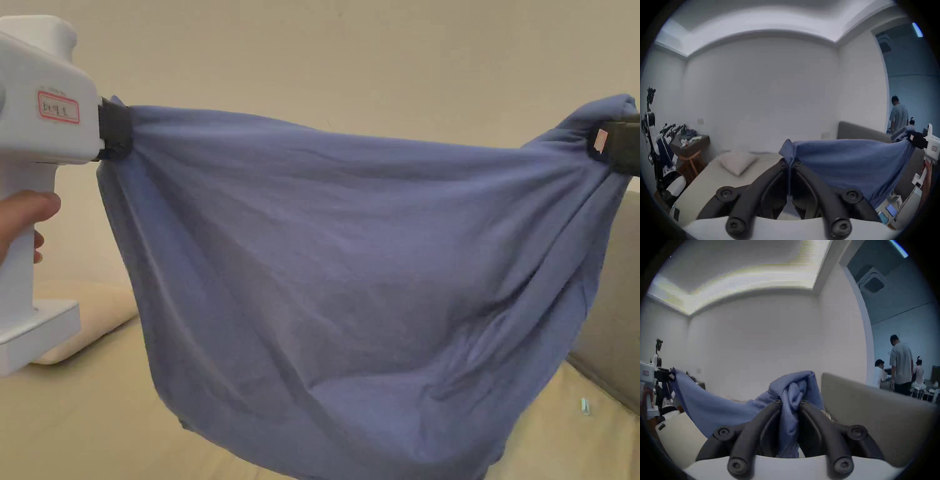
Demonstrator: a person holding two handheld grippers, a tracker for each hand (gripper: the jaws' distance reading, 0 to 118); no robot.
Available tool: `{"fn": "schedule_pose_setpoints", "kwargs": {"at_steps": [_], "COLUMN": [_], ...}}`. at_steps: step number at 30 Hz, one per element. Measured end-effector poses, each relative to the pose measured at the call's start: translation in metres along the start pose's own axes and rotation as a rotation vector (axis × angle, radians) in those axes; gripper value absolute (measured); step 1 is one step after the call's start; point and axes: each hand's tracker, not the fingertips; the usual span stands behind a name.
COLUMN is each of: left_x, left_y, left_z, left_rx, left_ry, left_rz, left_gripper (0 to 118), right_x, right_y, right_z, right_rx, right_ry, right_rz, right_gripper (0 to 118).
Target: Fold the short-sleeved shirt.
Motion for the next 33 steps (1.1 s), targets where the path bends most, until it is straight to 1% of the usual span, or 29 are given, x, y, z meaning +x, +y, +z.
{"fn": "schedule_pose_setpoints", "kwargs": {"at_steps": [2,4,7,9,11,12,14,17,19,20,22,25,28,29,32,33], "left_x": [0.001,0.001,-0.005,-0.009,-0.012,-0.014,-0.022,-0.036,-0.044,-0.046,-0.049,-0.055,-0.063,-0.071,-0.082,-0.087], "left_y": [0.015,0.024,0.029,0.032,0.033,0.033,0.034,0.036,0.036,0.035,0.027,0.007,-0.02,-0.029,-0.078,-0.097], "left_z": [0.004,0.003,-0.015,-0.038,-0.067,-0.085,-0.121,-0.165,-0.192,-0.201,-0.22,-0.247,-0.27,-0.289,-0.311,-0.321], "left_rx": [0.028,0.039,0.038,0.033,0.016,0.009,-0.042,-0.08,-0.069,-0.069,-0.055,-0.065,-0.114,-0.134,-0.172,-0.189], "left_ry": [0.051,0.097,0.109,0.129,0.186,0.218,0.235,0.215,0.211,0.218,0.259,0.278,0.282,0.278,0.239,0.226], "left_rz": [-0.034,-0.071,-0.084,-0.103,-0.156,-0.175,-0.199,-0.128,-0.093,-0.082,-0.105,-0.134,-0.1,-0.072,-0.002,0.022], "left_gripper": [1,1,1,1,1,1,1,1,1,1,1,1,1,1,1,1], "right_x": [-0.008,-0.016,-0.028,-0.036,-0.043,-0.047,-0.055,-0.065,-0.07,-0.071,-0.078,-0.085,-0.09,-0.091,-0.09,-0.089], "right_y": [0.016,0.027,0.032,0.032,0.031,0.03,0.028,0.027,0.027,0.027,0.024,0.007,-0.023,-0.036,-0.092,-0.117], "right_z": [-0.004,-0.017,-0.047,-0.08,-0.116,-0.14,-0.18,-0.231,-0.26,-0.267,-0.285,-0.306,-0.329,-0.337,-0.357,-0.361], "right_rx": [0.027,0.03,0.026,0.006,-0.018,-0.047,-0.078,-0.075,-0.067,-0.06,-0.039,-0.045,-0.063,-0.078,-0.172,-0.202], "right_ry": [0.01,0.044,0.063,0.078,0.092,0.086,0.086,0.072,0.074,0.071,0.06,0.063,0.078,0.093,0.123,0.128], "right_rz": [0.01,-0.003,-0.003,-0.008,-0.01,-0.003,0.018,0.021,0.023,0.032,0.082,0.151,0.165,0.168,0.184,0.174], "right_gripper": [13,13,13,13,13,13,13,13,13,13,13,13,13,13,13,13]}}
